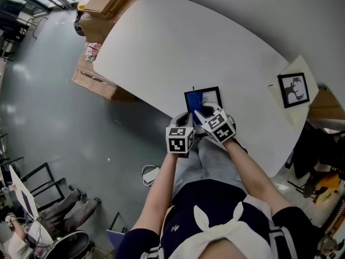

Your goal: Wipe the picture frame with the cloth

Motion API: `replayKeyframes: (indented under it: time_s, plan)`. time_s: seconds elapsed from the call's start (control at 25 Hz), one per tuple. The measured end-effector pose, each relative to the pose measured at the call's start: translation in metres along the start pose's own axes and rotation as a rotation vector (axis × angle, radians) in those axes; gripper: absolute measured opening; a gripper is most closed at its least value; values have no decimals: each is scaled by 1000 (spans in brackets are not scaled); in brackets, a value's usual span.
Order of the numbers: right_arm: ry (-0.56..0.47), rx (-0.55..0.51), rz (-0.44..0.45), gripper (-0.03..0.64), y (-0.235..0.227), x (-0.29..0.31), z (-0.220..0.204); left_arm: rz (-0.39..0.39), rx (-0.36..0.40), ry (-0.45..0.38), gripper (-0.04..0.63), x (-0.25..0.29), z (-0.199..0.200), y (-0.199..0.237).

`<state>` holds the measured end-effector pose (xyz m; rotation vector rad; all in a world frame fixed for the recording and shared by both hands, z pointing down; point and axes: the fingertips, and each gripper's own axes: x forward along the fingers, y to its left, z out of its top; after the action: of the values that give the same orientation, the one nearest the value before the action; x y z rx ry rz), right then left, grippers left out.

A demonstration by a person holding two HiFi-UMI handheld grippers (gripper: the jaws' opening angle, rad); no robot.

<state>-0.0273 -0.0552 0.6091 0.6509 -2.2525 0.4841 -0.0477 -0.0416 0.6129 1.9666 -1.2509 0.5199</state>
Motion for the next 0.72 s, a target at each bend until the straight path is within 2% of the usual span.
replayKeyframes:
  time_s: [0.72]
  plan:
    - [-20,16,-10,61,16,-10,-7,5,-10,-7,3,-1,1,1]
